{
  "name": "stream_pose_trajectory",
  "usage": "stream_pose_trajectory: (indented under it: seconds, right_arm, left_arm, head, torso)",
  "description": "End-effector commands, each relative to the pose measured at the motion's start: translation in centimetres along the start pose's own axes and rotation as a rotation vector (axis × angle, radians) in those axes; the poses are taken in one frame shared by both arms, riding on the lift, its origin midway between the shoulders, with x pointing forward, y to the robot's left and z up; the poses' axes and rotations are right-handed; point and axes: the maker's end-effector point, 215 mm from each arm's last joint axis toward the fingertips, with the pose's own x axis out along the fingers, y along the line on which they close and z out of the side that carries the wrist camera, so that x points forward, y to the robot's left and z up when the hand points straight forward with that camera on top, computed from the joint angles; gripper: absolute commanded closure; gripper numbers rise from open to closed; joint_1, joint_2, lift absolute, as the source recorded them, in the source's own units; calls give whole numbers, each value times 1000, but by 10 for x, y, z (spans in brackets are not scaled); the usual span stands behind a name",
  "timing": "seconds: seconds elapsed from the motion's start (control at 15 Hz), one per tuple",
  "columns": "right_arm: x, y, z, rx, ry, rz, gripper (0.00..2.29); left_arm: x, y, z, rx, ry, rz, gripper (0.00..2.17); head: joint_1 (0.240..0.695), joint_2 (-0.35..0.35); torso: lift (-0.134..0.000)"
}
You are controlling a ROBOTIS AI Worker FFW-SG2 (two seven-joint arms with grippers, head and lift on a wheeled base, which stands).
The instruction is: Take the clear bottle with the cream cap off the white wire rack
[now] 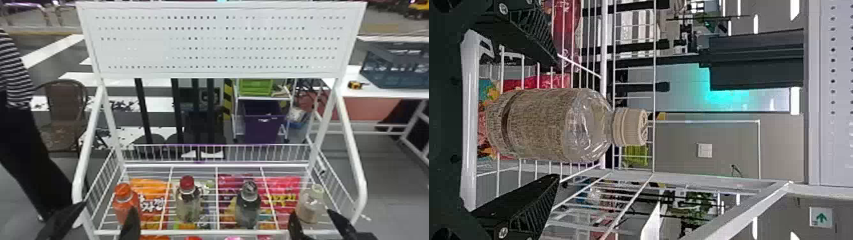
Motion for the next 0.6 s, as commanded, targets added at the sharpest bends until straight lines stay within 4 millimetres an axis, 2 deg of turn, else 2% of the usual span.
stream_pose_trajectory:
  seconds: [0.0, 0.2, 0.27, 0.33, 0.4, 0.47, 0.53]
  right_arm:
    - [11, 0, -3, -11, 31, -4, 97]
    - [32, -1, -1, -9, 44, -4, 103]
    - [36, -1, -3, -7, 60, -5, 225]
    - [35, -1, -3, -11, 62, -5, 535]
    - [33, 1, -4, -11, 64, 0, 1116]
    - [31, 2, -4, -10, 63, 0, 1585]
    - [28, 4, -6, -11, 76, 2, 1720]
  left_arm:
    - [1, 0, 1, 2, -2, -1, 137]
    - [1, 0, 0, 2, 0, -2, 137]
    - [0, 0, 0, 1, 0, 1, 137]
    - [-1, 1, 1, 1, 0, 1, 137]
    - [-1, 0, 1, 1, 0, 1, 137]
    - [-2, 0, 1, 0, 1, 1, 137]
    - [-2, 0, 1, 0, 1, 1, 137]
  head:
    - [499, 0]
    - [499, 0]
    - [499, 0]
    - [499, 0]
    - [499, 0]
    - [499, 0]
    - [499, 0]
  torso:
    - [0]
    - [0]
    - [0]
    - [0]
    - [0]
    - [0]
    - [0]
